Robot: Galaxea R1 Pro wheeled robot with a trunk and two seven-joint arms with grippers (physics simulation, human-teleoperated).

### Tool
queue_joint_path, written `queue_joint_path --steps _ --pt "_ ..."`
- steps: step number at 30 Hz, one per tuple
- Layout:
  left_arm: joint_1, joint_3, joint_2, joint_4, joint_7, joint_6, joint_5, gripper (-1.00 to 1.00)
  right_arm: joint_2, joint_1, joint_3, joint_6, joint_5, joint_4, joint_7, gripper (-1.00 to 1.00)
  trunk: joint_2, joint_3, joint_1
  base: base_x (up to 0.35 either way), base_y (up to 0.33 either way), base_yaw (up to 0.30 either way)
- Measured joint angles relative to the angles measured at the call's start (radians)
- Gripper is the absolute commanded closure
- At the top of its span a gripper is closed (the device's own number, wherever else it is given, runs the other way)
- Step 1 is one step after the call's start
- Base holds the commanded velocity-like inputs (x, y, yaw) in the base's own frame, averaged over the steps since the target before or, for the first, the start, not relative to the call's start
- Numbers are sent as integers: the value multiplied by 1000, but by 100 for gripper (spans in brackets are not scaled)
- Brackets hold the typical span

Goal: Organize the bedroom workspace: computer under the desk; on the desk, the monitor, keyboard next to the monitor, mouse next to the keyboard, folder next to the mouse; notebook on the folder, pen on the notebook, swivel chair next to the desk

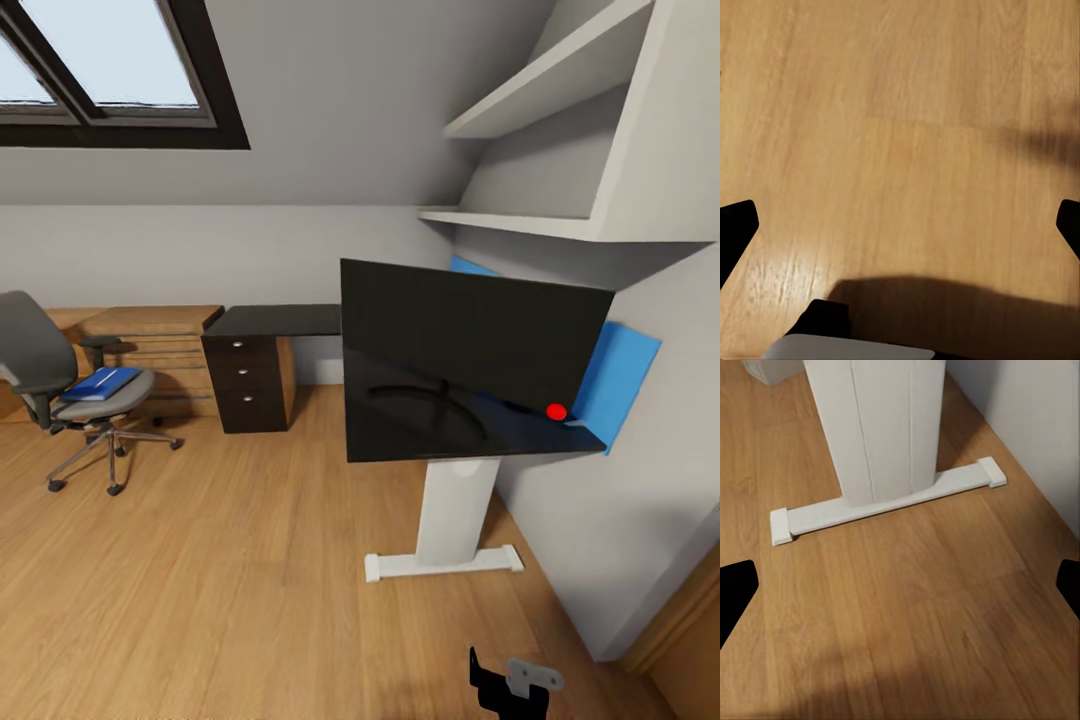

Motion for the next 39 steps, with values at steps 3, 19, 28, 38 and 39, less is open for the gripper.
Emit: queue_joint_path --steps 3,19,28,38,39 --pt "0 0 0 0 -1 2 1 -100 1 0 0 0 0 0 0 -100 21 9 -12 -15 -12 0" --pt "0 0 0 6 -12 63 4 -100 2 0 0 -3 -1 0 0 -100 133 60 -73 0 0 0" --pt "0 0 3 6 -12 64 4 -100 1 0 0 -3 -3 0 -1 -100 196 88 -107 0 0 0" --pt "-1 1 7 5 -11 61 3 -100 -20 0 -2 -5 -6 -3 -2 -100 266 119 -146 0 0 0" --pt "-1 1 7 5 -10 61 2 -100 -25 0 -3 -5 -6 -4 -2 -100 273 122 -150 0 0 0"
